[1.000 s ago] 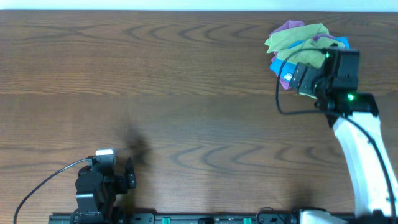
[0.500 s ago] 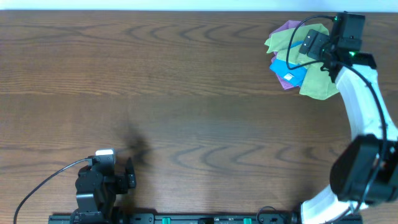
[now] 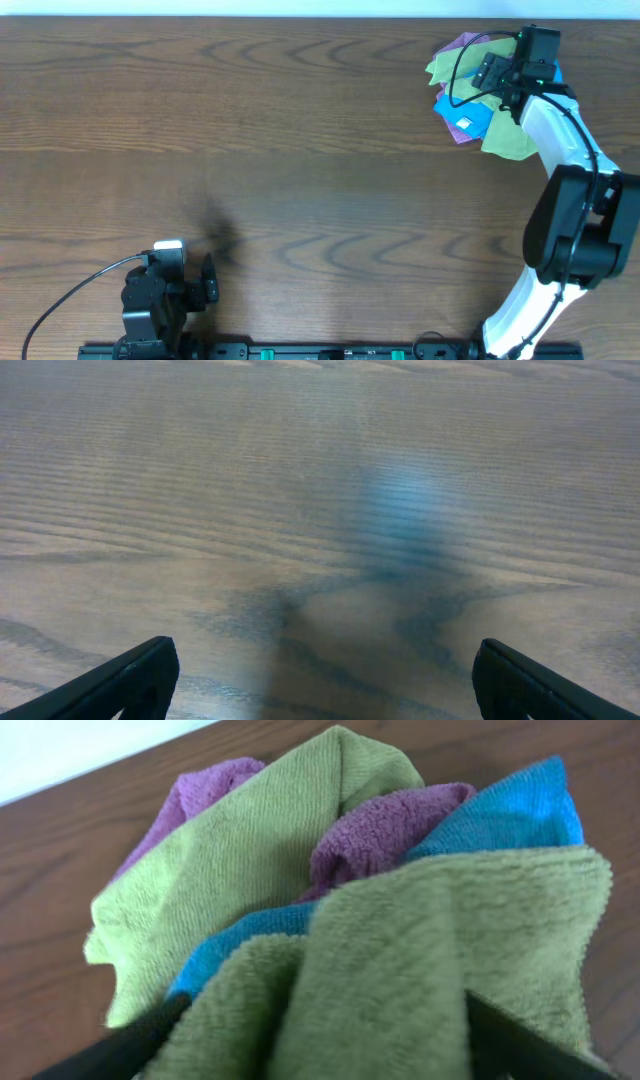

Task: Fold the cloth
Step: 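Reach the right gripper to the cloth pile and grasp the lime green cloth, then pull the lime green cloth left off the pile with the right gripper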

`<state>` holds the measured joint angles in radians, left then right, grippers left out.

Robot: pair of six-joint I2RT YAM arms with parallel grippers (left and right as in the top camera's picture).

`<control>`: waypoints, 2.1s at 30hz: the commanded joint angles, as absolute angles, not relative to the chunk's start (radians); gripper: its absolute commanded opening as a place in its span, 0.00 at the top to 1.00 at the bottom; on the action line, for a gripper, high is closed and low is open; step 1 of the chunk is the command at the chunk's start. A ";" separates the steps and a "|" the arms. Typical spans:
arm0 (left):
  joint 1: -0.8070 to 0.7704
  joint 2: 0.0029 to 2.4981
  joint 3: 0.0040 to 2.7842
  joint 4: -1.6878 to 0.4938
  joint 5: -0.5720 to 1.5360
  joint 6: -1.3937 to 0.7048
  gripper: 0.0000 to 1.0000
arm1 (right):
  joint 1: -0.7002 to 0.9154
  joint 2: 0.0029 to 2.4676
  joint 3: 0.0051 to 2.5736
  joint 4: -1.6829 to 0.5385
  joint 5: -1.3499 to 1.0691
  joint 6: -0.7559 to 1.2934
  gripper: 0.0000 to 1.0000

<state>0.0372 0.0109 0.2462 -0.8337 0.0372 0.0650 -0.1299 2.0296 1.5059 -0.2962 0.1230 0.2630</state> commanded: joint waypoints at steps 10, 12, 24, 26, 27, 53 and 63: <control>0.034 0.004 0.236 -0.897 0.011 0.101 0.04 | -0.110 2.011 1.529 -0.329 0.154 0.260 0.99; 0.034 0.004 0.236 -0.896 0.011 0.101 0.04 | -0.101 1.991 1.529 -0.325 0.154 0.245 0.99; 0.034 0.004 0.236 -0.896 0.011 0.101 0.05 | -0.038 1.776 1.530 -0.326 0.164 0.071 0.98; 0.034 0.004 0.236 -0.896 0.011 0.101 0.04 | -0.032 1.743 1.530 -0.332 0.187 0.056 0.99; 0.034 0.004 0.236 -0.896 0.011 0.101 0.04 | -0.032 1.737 1.530 -0.334 0.187 0.049 0.98; 0.034 0.004 0.236 -0.896 0.011 0.101 0.05 | 0.312 1.507 1.528 -0.921 -0.280 -0.002 0.98; 0.034 0.004 0.236 -0.896 -0.078 0.121 0.04 | 0.534 1.526 1.522 -1.021 -0.382 -0.002 0.98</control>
<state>0.0372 0.0109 0.2466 -0.8337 0.0090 0.0689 0.5041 1.5120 1.5223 -1.0145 -0.3138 0.0101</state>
